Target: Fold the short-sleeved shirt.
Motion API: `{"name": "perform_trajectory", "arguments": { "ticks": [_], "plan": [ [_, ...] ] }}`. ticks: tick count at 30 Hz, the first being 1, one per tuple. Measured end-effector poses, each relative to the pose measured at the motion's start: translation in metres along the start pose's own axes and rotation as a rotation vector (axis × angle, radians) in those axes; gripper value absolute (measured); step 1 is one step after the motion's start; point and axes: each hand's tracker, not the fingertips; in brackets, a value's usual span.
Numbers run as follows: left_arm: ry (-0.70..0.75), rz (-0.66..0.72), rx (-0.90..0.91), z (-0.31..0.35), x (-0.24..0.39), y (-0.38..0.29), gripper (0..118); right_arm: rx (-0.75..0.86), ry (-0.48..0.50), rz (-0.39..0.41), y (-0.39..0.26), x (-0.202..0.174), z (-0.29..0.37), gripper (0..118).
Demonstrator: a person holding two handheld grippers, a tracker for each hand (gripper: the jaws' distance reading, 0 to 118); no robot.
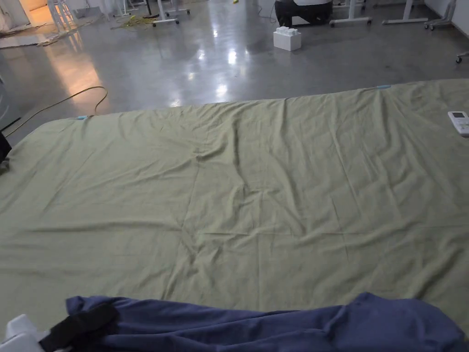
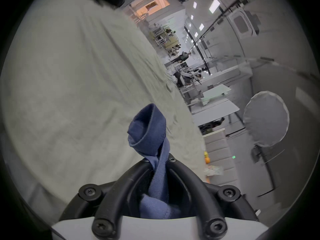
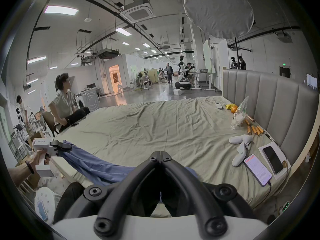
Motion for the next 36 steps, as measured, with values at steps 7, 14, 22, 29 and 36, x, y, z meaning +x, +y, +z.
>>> {"name": "perform_trajectory", "arguments": {
  "ticks": [7,14,22,29,36],
  "plan": [
    [0.005,-0.258,-0.07,-0.035,0.121,-0.094,9,0.008,0.019,-0.094,-0.008,0.01,0.01,0],
    [-0.012,-0.347,-0.331,-0.156,0.139,-0.192,9,0.01,-0.018,-0.069,-0.012,0.024,0.032,0],
    [-0.038,-0.38,-0.412,-0.188,0.169,-0.222,70,-0.032,-0.069,-0.12,-0.032,0.047,0.041,0],
    [-0.085,-0.191,-0.184,-0.116,0.147,-0.153,78,-0.048,-0.055,-0.141,-0.042,0.052,0.037,0],
    [-0.093,-0.184,-0.405,-0.173,0.13,-0.202,4,-0.058,-0.055,-0.126,-0.042,0.047,0.042,0]
  ]
}}
